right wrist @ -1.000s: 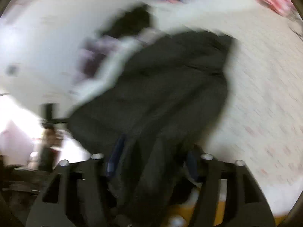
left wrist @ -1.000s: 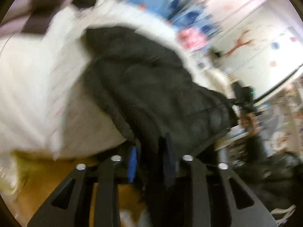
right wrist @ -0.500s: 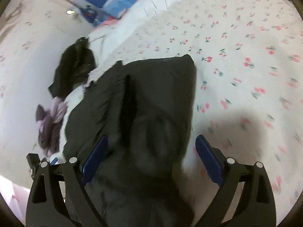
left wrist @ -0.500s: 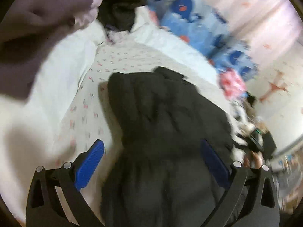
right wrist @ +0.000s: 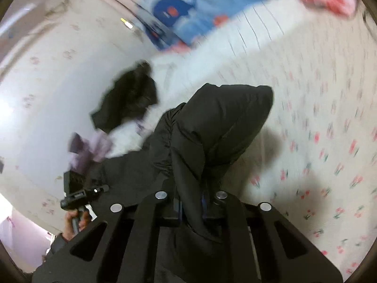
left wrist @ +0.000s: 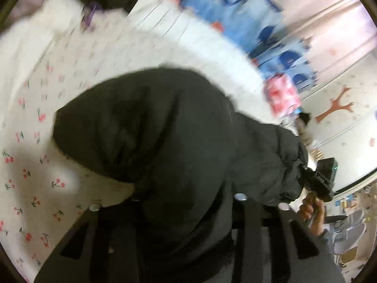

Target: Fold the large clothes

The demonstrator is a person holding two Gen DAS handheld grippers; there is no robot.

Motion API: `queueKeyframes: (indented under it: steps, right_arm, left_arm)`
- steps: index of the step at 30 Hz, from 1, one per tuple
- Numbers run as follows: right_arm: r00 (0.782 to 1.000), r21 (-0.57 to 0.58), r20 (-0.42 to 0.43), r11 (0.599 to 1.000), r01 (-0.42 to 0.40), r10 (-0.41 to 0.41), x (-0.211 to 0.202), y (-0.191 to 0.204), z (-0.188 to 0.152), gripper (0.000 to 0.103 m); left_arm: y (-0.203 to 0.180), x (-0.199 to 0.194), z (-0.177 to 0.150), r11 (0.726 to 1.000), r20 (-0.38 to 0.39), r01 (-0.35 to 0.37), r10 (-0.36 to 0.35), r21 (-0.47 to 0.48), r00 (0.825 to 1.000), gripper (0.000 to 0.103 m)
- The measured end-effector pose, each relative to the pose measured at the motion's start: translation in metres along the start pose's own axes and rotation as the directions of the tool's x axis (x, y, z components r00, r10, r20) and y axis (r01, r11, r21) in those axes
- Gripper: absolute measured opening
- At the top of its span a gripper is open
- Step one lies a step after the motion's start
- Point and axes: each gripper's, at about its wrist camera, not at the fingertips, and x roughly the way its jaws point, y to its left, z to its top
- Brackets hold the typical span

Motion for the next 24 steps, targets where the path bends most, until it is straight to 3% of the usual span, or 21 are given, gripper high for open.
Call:
queueKeyframes:
  steps: [3, 6, 8, 9, 10, 11, 12, 13, 14, 15, 17, 19, 20, 22, 23, 24]
  right_arm:
    - [0.998, -0.089, 0.063, 0.996, -0.016, 0.021, -0.044, 0.034, 0.019, 0.010]
    - [0.994, -0.159, 0.109, 0.987, 0.033, -0.016, -0.076, 0.049, 0.032, 0.010]
    - [0.992, -0.179, 0.092, 0.979, 0.097, -0.081, -0.078, 0.035, 0.037, 0.014]
    - [0.988, -0.161, 0.065, 0.976, 0.149, -0.140, -0.071, 0.018, 0.036, 0.021]
    - [0.979, -0.144, 0.026, 0.968, 0.204, -0.202, -0.063, 0.002, 0.032, 0.027]
    - [0.960, -0.122, -0.041, 0.955, 0.269, -0.275, -0.048, -0.020, 0.028, 0.042]
    - [0.923, -0.101, -0.123, 0.930, 0.353, -0.363, -0.032, -0.043, 0.022, 0.046]
    - [0.853, -0.069, -0.214, 0.878, 0.473, -0.476, -0.020, -0.072, 0.013, 0.046]
    - [0.839, -0.018, -0.230, 0.864, 0.504, -0.494, -0.022, -0.088, 0.006, 0.046]
    - [0.877, 0.051, -0.164, 0.884, 0.466, -0.452, -0.037, -0.095, 0.000, 0.046]
    - [0.874, 0.042, -0.017, 0.873, 0.487, -0.486, -0.059, -0.082, 0.001, 0.046]
    - [0.909, -0.035, 0.157, 0.918, 0.396, -0.386, -0.076, -0.051, 0.007, 0.050]
    - [0.918, -0.084, 0.190, 0.926, 0.369, -0.349, -0.074, -0.037, 0.010, 0.056]
    - [0.941, -0.189, 0.148, 0.926, 0.327, -0.303, -0.047, -0.010, 0.016, 0.061]
    - [0.952, -0.224, 0.069, 0.925, 0.306, -0.299, -0.019, -0.006, 0.016, 0.061]
    - [0.945, -0.234, 0.007, 0.918, 0.321, -0.328, 0.001, -0.008, 0.013, 0.061]
  left_arm:
    - [-0.044, -0.031, 0.001, 0.996, 0.097, 0.053, -0.060, 0.071, 0.993, 0.031]
    - [-0.076, -0.029, -0.001, 0.990, 0.117, 0.059, -0.074, 0.129, 0.990, 0.031]
    - [-0.077, -0.003, -0.005, 0.990, 0.093, 0.002, -0.015, 0.140, 0.996, 0.031]
    - [-0.072, 0.011, -0.007, 0.991, 0.069, -0.021, 0.012, 0.132, 0.998, 0.035]
    - [-0.059, 0.042, -0.010, 0.993, -0.005, -0.061, 0.062, 0.106, 0.998, 0.051]
    - [-0.051, 0.063, -0.010, 0.991, -0.069, -0.093, 0.100, 0.093, 0.993, 0.055]
    - [-0.037, 0.092, -0.017, 0.982, -0.154, -0.172, 0.183, 0.084, 0.971, 0.056]
    - [-0.028, 0.105, -0.023, 0.980, -0.188, -0.189, 0.197, 0.062, 0.962, 0.062]
    - [-0.026, 0.106, -0.024, 0.985, -0.181, -0.168, 0.173, 0.042, 0.968, 0.062]
    - [-0.028, 0.099, -0.025, 0.988, -0.157, -0.147, 0.152, 0.044, 0.976, 0.061]
    - [-0.036, 0.081, -0.023, 0.987, -0.122, -0.134, 0.144, 0.088, 0.982, 0.064]
    - [-0.041, 0.060, -0.017, 0.988, -0.057, -0.120, 0.126, 0.095, 0.990, 0.065]
    - [-0.040, 0.056, -0.011, 0.989, -0.033, -0.112, 0.115, 0.092, 0.993, 0.066]
    - [-0.033, 0.047, -0.004, 0.994, 0.027, -0.080, 0.078, 0.071, 0.997, 0.077]
    - [-0.027, 0.050, -0.004, 0.996, 0.039, -0.070, 0.067, 0.062, 0.997, 0.081]
    - [-0.020, 0.062, -0.007, 0.995, 0.025, -0.083, 0.082, 0.063, 0.996, 0.090]
